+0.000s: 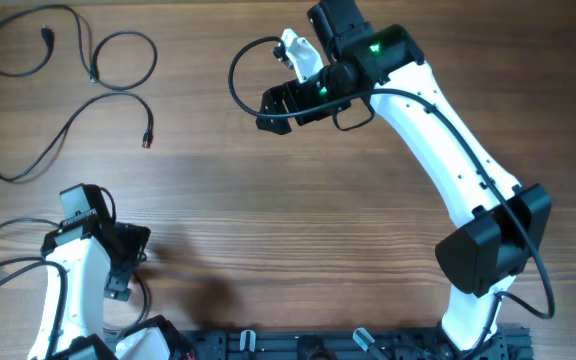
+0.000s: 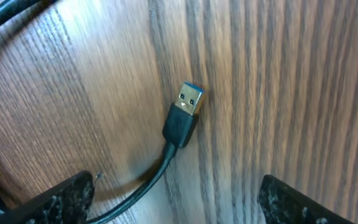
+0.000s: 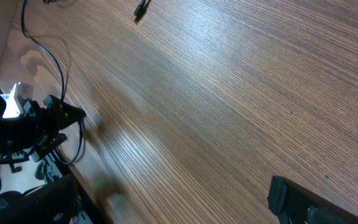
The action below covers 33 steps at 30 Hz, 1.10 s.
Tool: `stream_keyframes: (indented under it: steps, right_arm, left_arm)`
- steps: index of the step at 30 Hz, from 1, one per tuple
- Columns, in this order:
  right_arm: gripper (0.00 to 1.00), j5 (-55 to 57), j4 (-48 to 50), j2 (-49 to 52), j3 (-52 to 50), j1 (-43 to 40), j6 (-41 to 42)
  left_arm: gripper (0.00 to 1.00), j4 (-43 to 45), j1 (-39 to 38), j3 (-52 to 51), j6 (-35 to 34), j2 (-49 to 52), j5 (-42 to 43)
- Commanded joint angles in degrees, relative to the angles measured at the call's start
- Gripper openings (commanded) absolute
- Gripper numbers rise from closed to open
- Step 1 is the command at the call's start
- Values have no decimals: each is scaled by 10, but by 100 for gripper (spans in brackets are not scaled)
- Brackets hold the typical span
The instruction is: Untangle cables
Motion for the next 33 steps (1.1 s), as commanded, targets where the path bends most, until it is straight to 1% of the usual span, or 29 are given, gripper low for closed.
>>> stream_keyframes:
  steps: [1, 4, 7, 11, 14, 18, 20, 21, 22, 23, 24, 27, 30, 31, 33]
  right_arm:
    - [100, 4, 6, -4, 9, 2, 2]
    - [100, 9, 6, -4, 9, 2, 2]
    - [100, 14, 6, -4, 9, 2, 2]
    - [100, 14, 7, -4, 9, 2, 1]
    - [100, 14, 8, -4, 9, 2, 1]
    - [100, 15, 9, -4, 9, 2, 1]
    - [100, 14, 9, -4, 9, 2, 1]
    - [100, 15, 9, -4, 9, 2, 1]
    - [100, 15, 8, -4, 9, 2, 1]
    - [100, 15, 8, -4, 9, 2, 1]
    - [99, 14, 8, -4, 9, 2, 1]
    - [100, 14, 13, -4, 9, 2, 2]
    - [100, 14, 12, -4, 9, 2, 2]
    - [100, 14, 9, -4, 9, 2, 2]
    - [100, 14, -2, -4, 9, 2, 2]
  left_arm:
    - [84, 3, -2, -4, -35, 2, -24]
    - [84, 12, -2, -18, -50, 2, -24]
    - [83, 45, -2, -47, -49, 2, -24]
    - [79, 94, -2, -68, -49, 3, -24]
    - [75, 113, -2, -72, -47, 13, -24]
    - [56, 126, -2, -72, -47, 51, -24]
    - [50, 132, -2, -72, -47, 73, -24]
    - [43, 134, -2, -72, -47, 86, -24]
    - [40, 136, -2, -72, -47, 94, -24]
    - [33, 141, -2, -72, -47, 102, -24]
    - [28, 143, -2, -72, -47, 103, -24]
    - [16, 163, -2, -72, -47, 103, -24]
    - [12, 206, -2, -72, -47, 103, 3]
    - [8, 221, -2, -72, -47, 103, 16]
    - [4, 277, -2, -71, -47, 103, 51]
